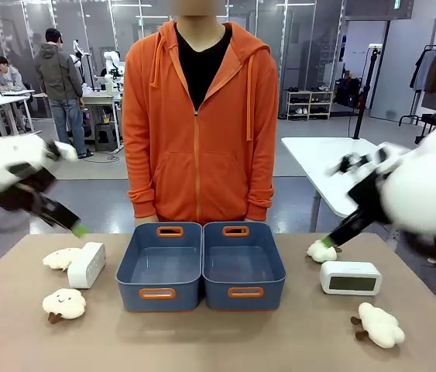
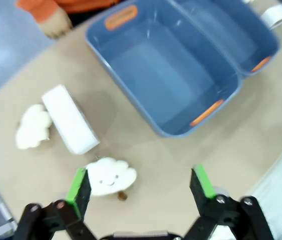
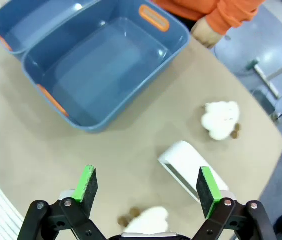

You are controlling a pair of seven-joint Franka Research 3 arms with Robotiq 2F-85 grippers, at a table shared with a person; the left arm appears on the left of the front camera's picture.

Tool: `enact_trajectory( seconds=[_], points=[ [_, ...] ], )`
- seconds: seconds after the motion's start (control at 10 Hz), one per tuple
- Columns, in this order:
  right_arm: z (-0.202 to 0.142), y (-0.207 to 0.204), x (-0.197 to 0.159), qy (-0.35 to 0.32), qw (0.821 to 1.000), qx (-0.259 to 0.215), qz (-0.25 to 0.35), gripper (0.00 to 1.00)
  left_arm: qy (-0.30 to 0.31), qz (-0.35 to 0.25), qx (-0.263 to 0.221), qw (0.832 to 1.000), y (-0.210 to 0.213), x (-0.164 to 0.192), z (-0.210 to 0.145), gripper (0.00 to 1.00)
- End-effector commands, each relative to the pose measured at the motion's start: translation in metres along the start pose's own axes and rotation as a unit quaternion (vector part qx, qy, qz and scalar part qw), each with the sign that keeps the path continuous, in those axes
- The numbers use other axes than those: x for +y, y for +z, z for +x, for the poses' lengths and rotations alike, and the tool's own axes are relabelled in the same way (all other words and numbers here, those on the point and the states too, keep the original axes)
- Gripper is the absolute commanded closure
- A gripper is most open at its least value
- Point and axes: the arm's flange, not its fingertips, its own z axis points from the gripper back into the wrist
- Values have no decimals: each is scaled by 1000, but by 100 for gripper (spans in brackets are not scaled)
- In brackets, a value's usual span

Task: Sort the digital clocks into the basket.
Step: Pick up the Digital clock from the table and place it into the empty Plastic storage basket.

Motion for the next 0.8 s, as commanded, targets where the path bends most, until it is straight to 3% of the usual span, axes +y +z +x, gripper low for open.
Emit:
enact_trajectory(
  seconds=[0.0, 0.2, 0.4, 0.7],
  points=[
    [-20, 53, -44, 42, 996, -23, 71, 0, -5, -34, -12, 999, 51, 31, -13, 0],
    [-59, 117, -69, 37, 994, -74, 77, 0, -16, -72, -73, 995, 98, 49, -53, 0],
    [-84, 148, -70, 27, 989, -117, 85, 0, -14, -70, -157, 985, 115, 63, -96, 0],
    [-88, 175, -67, 12, 990, -124, 59, 0, 27, -50, -212, 976, 128, 77, -126, 0]
  ],
)
